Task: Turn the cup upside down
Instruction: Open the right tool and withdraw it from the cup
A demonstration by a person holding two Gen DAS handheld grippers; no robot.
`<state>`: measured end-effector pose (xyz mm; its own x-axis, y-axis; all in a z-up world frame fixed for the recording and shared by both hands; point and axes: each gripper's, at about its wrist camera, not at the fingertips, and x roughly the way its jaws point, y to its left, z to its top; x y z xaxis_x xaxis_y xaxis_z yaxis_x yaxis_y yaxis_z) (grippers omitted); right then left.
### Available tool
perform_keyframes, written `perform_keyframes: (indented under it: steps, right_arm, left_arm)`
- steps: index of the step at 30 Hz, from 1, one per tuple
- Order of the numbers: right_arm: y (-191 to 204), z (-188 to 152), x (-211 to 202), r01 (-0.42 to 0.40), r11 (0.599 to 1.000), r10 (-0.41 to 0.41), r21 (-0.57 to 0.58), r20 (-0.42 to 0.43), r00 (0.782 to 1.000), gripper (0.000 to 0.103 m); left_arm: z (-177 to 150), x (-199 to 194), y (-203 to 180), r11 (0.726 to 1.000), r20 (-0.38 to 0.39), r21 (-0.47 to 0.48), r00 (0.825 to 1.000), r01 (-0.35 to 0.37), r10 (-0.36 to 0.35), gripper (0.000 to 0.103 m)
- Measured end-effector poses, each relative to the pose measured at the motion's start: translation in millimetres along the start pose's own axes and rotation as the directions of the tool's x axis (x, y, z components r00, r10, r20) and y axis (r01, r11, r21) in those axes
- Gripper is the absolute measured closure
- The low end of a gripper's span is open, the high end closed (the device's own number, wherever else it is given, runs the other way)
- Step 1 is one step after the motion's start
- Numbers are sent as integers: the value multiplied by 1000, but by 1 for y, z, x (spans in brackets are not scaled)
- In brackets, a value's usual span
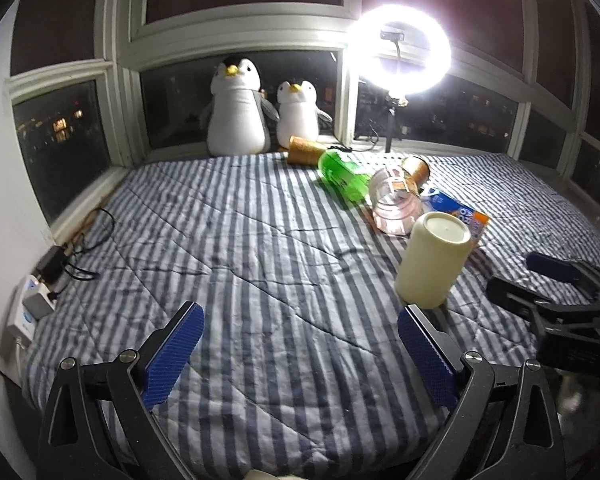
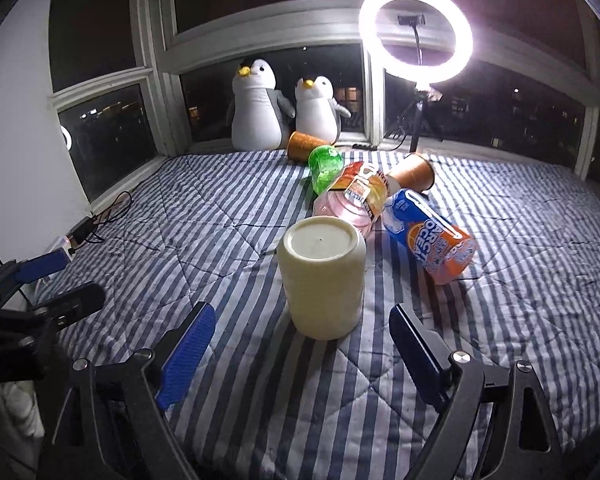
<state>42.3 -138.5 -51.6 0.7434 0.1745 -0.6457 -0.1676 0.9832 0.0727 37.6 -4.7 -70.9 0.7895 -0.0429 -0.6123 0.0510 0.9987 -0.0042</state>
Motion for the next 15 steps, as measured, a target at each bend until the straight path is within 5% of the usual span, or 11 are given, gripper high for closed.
perform_keyframes:
  steps: [15]
  right_arm:
    - [24, -13, -52, 33, 999, -37, 39, 102, 994, 13]
  left_arm:
    - [-10, -16, 11, 999, 57, -36, 998, -26, 28, 1]
